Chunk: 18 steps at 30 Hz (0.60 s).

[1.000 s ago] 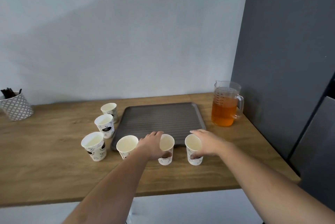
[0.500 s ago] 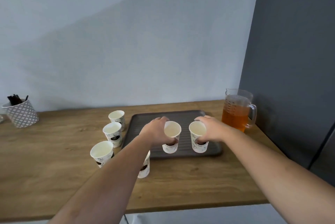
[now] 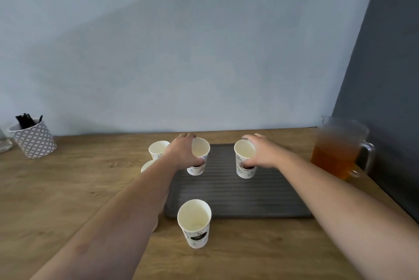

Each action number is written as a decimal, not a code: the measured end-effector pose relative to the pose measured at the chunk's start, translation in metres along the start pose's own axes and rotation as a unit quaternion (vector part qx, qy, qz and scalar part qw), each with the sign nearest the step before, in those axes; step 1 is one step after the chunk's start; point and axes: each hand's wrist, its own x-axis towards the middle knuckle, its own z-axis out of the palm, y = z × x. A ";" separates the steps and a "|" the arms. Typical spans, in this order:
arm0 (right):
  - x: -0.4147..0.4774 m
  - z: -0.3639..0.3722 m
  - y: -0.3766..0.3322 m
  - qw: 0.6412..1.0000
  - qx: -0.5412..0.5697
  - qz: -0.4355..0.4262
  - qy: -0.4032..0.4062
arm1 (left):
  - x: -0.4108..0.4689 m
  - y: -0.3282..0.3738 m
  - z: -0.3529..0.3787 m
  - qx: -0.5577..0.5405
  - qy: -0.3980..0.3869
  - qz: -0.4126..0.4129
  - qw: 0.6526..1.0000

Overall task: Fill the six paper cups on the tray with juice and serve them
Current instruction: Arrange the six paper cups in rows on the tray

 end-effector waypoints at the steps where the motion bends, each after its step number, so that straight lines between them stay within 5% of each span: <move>1: 0.011 0.003 0.001 1.000 0.006 -0.006 0.001 | 0.009 -0.004 0.003 -0.002 0.003 -0.009 1.000; 18: 0.156 0.049 0.035 0.996 0.012 -0.079 -0.048 | 0.123 -0.028 0.063 0.002 -0.025 -0.105 0.994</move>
